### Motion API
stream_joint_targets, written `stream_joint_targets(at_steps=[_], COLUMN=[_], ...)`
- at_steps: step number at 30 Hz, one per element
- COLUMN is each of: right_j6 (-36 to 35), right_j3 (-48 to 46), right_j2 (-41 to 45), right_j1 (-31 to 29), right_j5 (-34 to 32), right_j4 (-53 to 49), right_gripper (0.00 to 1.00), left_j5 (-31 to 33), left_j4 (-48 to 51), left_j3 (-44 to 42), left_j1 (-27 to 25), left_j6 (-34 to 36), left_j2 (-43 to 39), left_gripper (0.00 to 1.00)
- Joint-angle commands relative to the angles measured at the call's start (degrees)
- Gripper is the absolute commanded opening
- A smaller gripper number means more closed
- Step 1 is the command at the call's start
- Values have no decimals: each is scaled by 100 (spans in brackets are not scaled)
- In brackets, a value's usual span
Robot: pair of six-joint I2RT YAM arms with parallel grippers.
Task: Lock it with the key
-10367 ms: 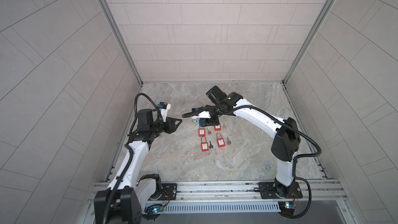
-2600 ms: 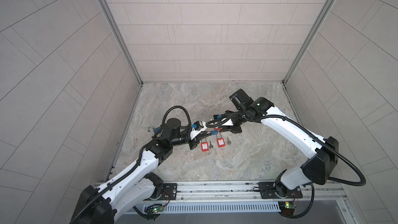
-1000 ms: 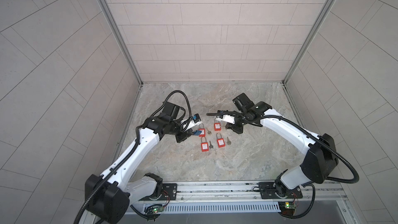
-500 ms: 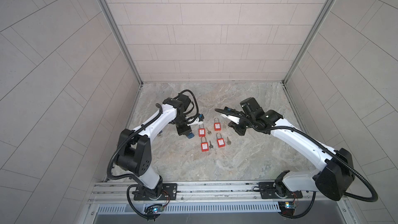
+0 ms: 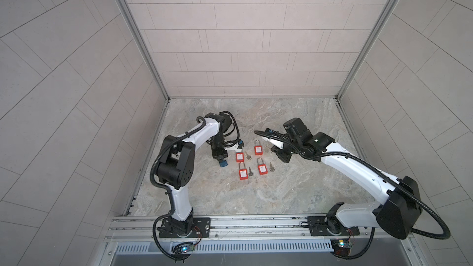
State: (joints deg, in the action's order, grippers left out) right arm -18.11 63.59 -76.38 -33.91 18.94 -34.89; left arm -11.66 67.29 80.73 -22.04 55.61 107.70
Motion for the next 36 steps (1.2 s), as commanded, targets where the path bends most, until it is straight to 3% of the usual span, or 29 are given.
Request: stream_joint_targets(at_steps=[1,12,19,25,32,36], right_j6=[126,488,632,767,857,1071], right_j3=[214,429,573,656,677,669], right_j2=[-138,-441,-606,-696,-622,-516], right_j1=[-71,-123,-134,-166,-278,-313], right_j5=[-178,-309,-364,-334,-486,-643], right_j4=[-69,-18,-44,-70,-140,-105], right_gripper=[0,0,0,0,0,0], left_j5=[61,168,595,681,722,387], left_j4=[339,430,-134,-449,-755,-897], left_j3=[333,842,910,1051,1105,1216], left_j1=[-37,-37,-50,-47,-30,103], left_j6=[380,735,573,486,46,-388], left_j2=[273,963,1122,1263,1294,1134], left_gripper=[0,0,16,20,23,24])
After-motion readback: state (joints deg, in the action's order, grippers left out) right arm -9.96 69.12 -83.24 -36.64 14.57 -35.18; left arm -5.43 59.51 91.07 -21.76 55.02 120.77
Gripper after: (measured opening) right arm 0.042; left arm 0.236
